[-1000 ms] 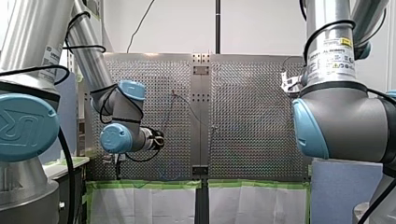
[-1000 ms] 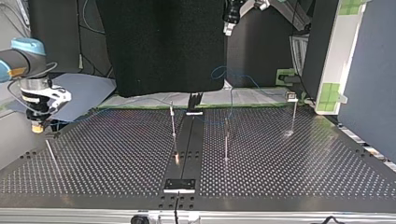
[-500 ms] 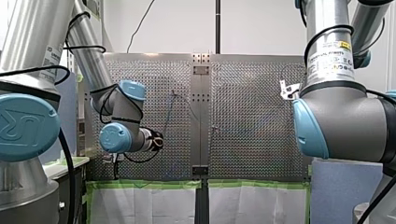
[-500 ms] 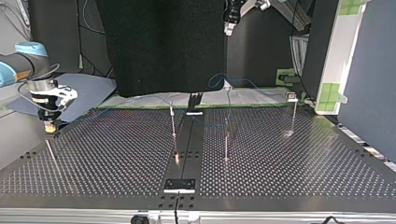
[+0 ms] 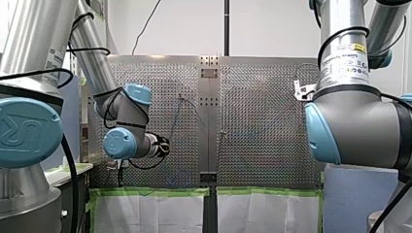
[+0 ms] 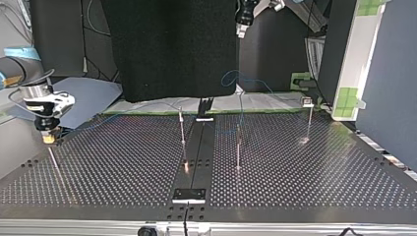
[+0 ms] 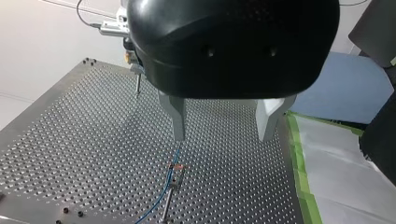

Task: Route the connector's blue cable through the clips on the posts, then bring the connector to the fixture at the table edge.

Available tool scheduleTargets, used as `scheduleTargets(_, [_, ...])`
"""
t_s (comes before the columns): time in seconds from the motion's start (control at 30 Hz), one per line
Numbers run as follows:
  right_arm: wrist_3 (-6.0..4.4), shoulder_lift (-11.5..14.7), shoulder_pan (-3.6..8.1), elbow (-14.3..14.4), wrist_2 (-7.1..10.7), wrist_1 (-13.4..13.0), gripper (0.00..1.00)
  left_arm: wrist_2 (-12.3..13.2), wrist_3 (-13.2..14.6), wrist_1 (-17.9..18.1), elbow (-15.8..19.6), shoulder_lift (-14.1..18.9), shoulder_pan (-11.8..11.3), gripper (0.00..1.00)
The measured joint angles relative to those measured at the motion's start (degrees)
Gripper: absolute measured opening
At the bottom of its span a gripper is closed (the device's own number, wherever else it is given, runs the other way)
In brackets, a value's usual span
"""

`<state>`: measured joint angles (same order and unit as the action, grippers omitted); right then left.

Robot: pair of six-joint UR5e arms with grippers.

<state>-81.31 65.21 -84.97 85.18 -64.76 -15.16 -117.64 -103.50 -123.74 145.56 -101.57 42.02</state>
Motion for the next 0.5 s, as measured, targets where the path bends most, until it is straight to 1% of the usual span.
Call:
scheduleTargets(0.13, [-0.92,-0.3,0.93,-0.2,2.07,-0.3,0.0,0.0,0.1,-0.1,0.0,0.0,-0.1,1.0])
scheduleTargets(0.2, [-1.05,-0.6,1.24,-0.2,2.94,-0.3,0.0,0.0,0.2,-0.1,0.0,0.0,-0.2,1.0])
scheduleTargets(0.3, [-0.87,-1.6,1.61,-0.2,4.03,-0.4,0.0,0.0,0.2,-0.1,0.0,0.0,-0.2,1.0])
scheduleTargets(0.5, [-0.51,-2.5,1.76,-0.2,4.43,-1.0,0.0,0.0,0.4,-0.1,0.0,0.0,-0.3,1.0])
